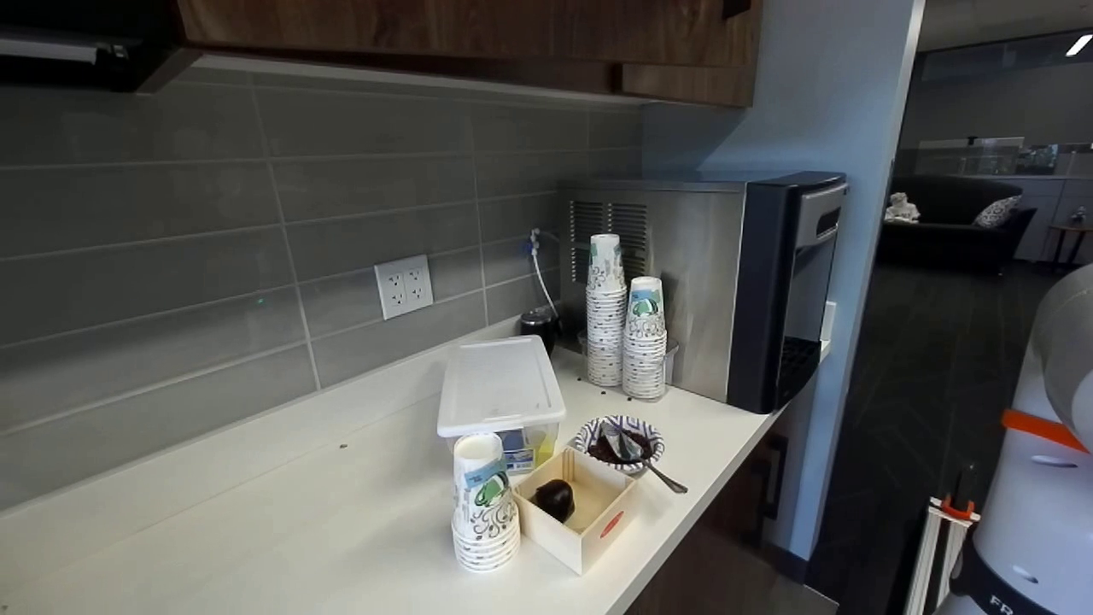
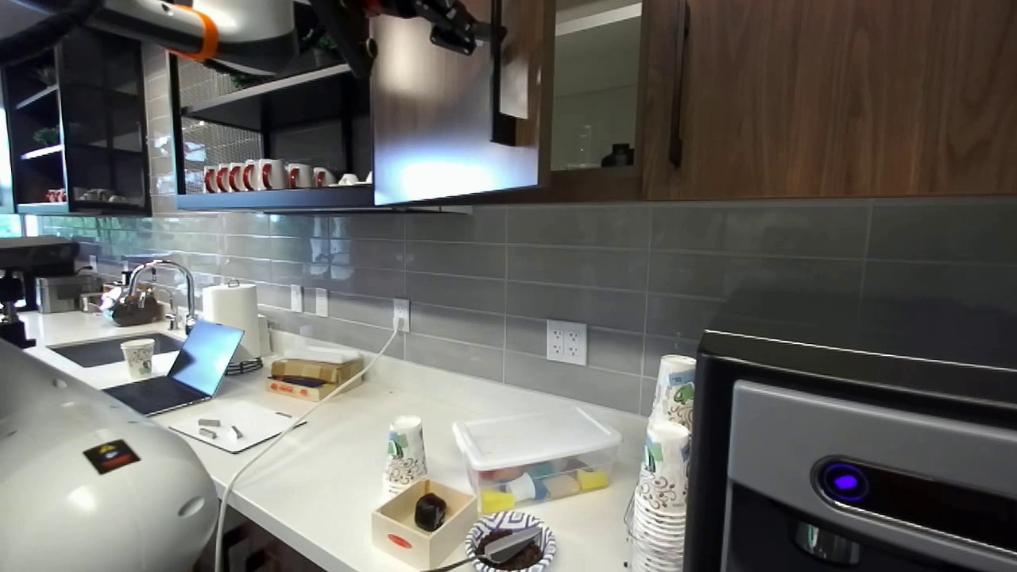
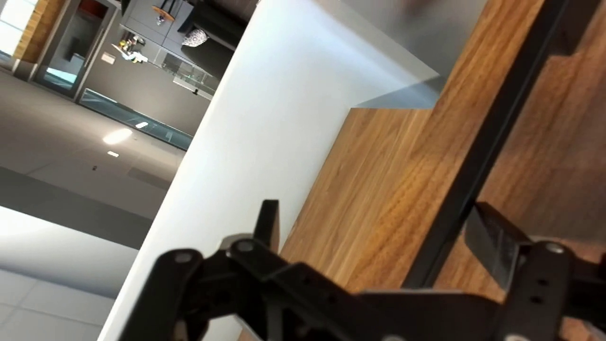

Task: Open the left door of the top cabinet and close it

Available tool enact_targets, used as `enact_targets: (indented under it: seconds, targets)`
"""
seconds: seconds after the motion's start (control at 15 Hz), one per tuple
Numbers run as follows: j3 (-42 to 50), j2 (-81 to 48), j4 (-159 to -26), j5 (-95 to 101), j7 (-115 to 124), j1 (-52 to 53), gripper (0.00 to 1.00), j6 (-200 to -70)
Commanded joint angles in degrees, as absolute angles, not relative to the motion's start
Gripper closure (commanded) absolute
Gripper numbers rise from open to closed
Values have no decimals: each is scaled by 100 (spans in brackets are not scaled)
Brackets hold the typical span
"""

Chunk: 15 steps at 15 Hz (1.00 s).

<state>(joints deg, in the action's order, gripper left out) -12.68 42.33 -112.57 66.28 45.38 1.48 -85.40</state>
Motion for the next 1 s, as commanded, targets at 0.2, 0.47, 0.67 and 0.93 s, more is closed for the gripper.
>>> enact_targets:
  seconds: [0.2, 0.47, 0.67, 0.93]
  targets:
    - [-1673, 4618, -11551, 6492, 4380, 594, 0, -7577]
    - [-1773, 4607, -11549, 6461, 4385, 795, 0, -7221]
    - [-1763, 4578, -11558, 6456, 4390, 900, 0, -7094]
    - [-1698, 4585, -11631, 6524, 4436, 971, 0, -7070]
